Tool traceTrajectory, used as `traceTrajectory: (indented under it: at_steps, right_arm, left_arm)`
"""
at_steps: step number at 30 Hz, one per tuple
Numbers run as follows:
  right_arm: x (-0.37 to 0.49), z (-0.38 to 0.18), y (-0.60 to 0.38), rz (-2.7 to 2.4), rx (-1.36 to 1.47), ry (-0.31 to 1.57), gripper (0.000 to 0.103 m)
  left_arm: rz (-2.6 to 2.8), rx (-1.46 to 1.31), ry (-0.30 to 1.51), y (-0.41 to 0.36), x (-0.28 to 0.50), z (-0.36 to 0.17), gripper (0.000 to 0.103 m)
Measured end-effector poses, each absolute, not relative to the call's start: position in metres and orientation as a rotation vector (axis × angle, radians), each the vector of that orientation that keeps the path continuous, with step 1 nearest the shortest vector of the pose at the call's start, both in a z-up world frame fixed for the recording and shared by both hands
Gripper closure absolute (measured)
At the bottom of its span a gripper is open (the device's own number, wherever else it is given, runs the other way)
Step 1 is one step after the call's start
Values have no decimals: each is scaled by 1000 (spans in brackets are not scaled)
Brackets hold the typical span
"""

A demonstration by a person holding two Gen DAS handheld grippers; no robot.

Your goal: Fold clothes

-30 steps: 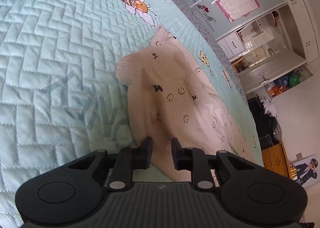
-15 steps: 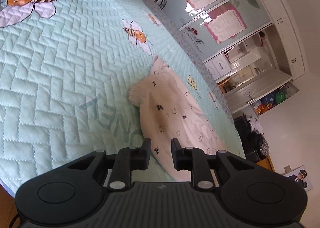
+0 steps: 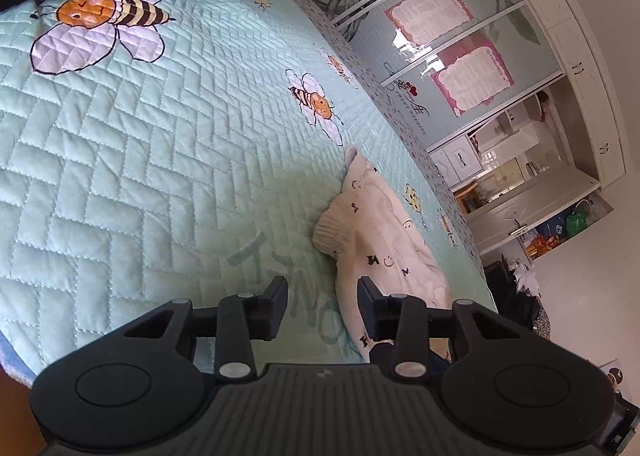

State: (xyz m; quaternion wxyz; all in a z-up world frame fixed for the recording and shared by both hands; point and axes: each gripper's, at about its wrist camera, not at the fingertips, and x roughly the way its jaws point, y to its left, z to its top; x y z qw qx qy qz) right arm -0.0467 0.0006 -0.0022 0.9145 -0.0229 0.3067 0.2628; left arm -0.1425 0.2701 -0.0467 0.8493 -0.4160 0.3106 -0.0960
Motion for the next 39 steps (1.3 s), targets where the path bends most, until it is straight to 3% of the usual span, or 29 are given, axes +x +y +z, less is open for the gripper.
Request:
traceTrajectory:
  at_steps: [2, 6, 12, 18, 26, 28, 30, 33, 39]
  right_arm:
    - [-43, -6, 6, 552, -61, 635, 52]
    - [-34, -12, 18, 548, -104, 630, 73]
    - [-28, -20, 34, 523, -178, 627, 95]
    - [-40, -12, 47, 550, -221, 598, 102]
    - [-60, -11, 69, 594, -214, 604, 101]
    - [-62, -8, 65, 588, -191, 595, 94]
    - [-71, 2, 64, 602, -190, 542, 75]
    - [-78, 12, 73, 606, -240, 477, 60]
    - [-65, 6, 94, 551, -341, 442, 60]
  left_arm:
    - [-201, -886, 656, 273, -143, -50, 61]
    - [-213, -894, 654, 277, -147, -52, 60]
    - [-216, -901, 653, 284, -153, -53, 57]
    - [-198, -923, 634, 299, -164, -54, 56]
    - [-166, -947, 620, 316, -175, -54, 54]
    - [-169, -942, 622, 316, -177, -54, 54]
    - [-171, -949, 621, 316, -176, -55, 54]
    - [-174, -948, 622, 314, -175, -55, 54]
    - [-169, -951, 624, 317, -176, -55, 53]
